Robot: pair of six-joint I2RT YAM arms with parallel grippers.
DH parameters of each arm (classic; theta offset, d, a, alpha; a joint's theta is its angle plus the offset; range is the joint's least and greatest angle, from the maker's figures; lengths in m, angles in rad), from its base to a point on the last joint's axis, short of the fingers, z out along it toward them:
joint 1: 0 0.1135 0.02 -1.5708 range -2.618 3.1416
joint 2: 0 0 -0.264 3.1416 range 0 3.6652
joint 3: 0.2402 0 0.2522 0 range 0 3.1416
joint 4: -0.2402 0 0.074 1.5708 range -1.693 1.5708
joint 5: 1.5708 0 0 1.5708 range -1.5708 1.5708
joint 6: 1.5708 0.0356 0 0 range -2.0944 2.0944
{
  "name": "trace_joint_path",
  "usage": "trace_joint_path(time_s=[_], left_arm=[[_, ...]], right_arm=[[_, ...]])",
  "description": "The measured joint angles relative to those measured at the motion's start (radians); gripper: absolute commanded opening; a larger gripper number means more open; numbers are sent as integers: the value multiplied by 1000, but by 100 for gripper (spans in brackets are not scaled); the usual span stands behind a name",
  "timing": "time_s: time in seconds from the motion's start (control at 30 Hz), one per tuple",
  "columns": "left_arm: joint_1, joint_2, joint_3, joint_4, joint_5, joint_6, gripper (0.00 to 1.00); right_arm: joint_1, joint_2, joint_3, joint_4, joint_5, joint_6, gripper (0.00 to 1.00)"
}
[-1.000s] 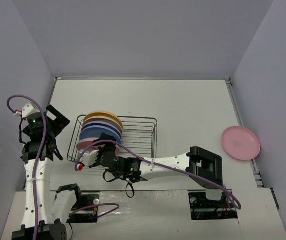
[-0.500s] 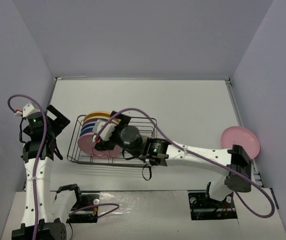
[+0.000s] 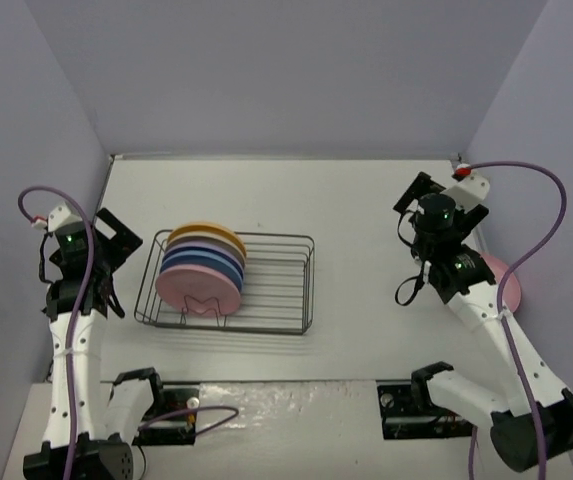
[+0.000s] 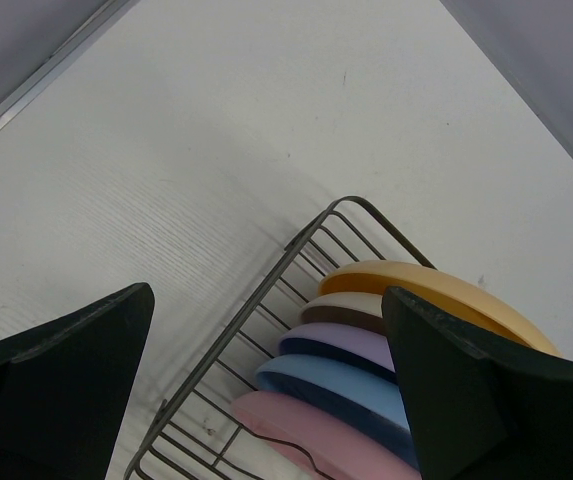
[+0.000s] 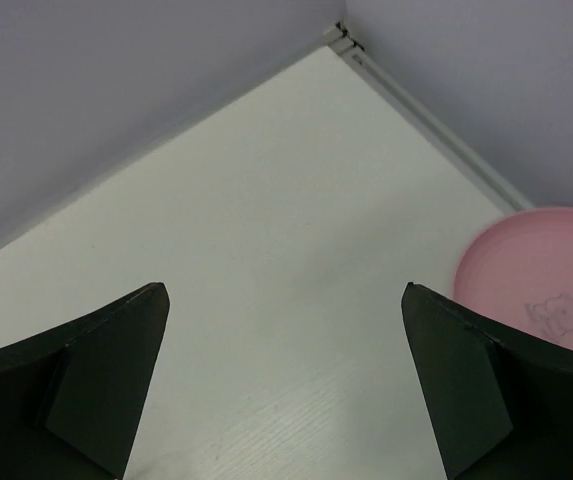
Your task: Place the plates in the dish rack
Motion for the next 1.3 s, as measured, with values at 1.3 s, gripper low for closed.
trace_joint_path(time_s=[1.3], left_arm=[[-6,133,21,86,154,46,97]], right_arm=[[-965,55,-556,16,-413,530,92]])
